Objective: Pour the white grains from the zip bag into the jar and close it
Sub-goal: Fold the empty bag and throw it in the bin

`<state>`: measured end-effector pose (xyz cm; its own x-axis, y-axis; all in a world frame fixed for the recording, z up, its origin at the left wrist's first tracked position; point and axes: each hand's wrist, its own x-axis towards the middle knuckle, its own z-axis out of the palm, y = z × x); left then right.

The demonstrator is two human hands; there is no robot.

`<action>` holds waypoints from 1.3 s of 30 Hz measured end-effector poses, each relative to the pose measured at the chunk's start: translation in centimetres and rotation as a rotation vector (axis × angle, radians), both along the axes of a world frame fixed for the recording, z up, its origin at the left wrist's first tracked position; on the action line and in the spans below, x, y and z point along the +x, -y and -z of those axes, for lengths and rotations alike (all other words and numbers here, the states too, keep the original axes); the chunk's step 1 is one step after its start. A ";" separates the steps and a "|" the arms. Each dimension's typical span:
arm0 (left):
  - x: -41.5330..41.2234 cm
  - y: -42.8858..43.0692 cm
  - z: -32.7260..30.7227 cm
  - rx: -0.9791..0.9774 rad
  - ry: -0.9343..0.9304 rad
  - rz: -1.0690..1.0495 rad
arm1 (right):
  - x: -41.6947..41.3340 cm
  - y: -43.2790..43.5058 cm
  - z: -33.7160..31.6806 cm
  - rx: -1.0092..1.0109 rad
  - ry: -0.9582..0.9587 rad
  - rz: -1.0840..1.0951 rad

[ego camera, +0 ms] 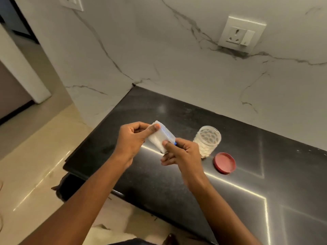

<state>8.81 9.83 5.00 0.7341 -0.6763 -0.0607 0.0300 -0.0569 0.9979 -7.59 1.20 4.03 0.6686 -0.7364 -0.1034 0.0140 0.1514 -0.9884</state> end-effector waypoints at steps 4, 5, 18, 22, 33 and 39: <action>4.1 -4.8 1.1 0.000 -0.036 -0.168 | 4.9 -4.4 1.4 0.181 0.011 -0.022; 5.5 -6.3 1.5 -0.003 -0.036 -0.216 | 6.3 -5.7 1.8 0.180 -0.003 -0.008; 23.5 -29.1 8.3 0.174 -0.069 -0.457 | 28.0 -25.8 5.8 0.360 -0.174 -0.128; 27.5 -33.0 12.2 0.270 -0.146 -0.547 | 34.2 -30.1 9.5 0.289 -0.331 -0.150; 33.3 -39.5 32.3 0.471 -0.348 -0.579 | 43.8 -31.0 37.8 -0.052 -0.951 -0.211; 34.7 -41.8 46.0 0.502 -0.412 -0.587 | 46.5 -30.5 55.1 -0.124 -1.133 -0.286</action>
<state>43.46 51.64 -40.95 0.8091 -0.0185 -0.5873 0.5453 -0.3486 0.7623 38.94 31.67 -51.10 0.3833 -0.6216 -0.6832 -0.9017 -0.0917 -0.4225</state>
